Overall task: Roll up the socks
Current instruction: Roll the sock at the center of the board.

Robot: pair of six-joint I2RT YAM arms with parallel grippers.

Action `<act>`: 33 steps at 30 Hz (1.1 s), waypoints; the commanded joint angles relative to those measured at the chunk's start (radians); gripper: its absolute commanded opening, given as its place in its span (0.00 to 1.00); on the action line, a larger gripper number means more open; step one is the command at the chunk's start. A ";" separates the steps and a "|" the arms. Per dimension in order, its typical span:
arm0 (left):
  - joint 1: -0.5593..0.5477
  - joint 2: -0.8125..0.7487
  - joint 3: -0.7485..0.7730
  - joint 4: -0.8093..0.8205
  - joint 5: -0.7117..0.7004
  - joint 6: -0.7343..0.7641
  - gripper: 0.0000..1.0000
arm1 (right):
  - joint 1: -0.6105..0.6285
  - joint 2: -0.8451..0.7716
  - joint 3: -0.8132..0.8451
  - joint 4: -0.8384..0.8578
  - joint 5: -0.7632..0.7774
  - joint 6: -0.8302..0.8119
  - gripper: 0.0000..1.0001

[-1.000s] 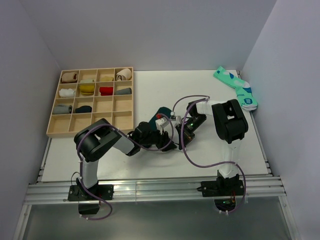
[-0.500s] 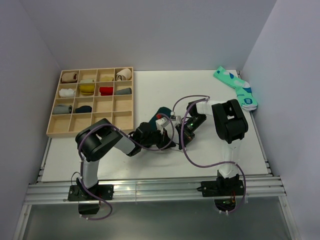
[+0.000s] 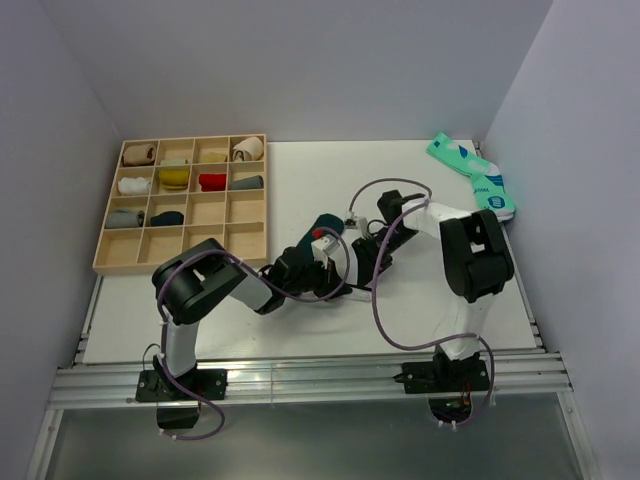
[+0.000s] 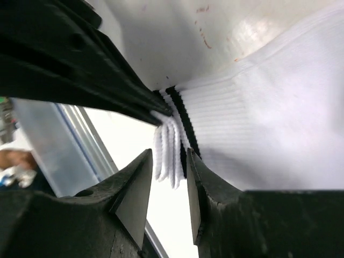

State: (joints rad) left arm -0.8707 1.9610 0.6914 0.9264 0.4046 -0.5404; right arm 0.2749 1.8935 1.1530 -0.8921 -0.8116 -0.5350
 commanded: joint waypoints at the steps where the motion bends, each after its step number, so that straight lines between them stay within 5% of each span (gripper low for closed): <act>1: -0.008 0.007 0.029 -0.069 -0.047 -0.023 0.00 | -0.011 -0.103 -0.015 0.074 0.035 0.039 0.40; 17: -0.024 -0.037 0.168 -0.467 -0.168 -0.072 0.00 | -0.101 -0.361 -0.148 0.281 0.250 0.116 0.41; 33: -0.036 0.013 0.318 -0.689 -0.147 -0.095 0.00 | -0.164 -0.508 -0.271 0.433 0.359 0.112 0.41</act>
State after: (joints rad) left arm -0.8978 1.9480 0.9901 0.3470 0.2787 -0.6254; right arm 0.1150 1.4612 0.9108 -0.5327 -0.4858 -0.4103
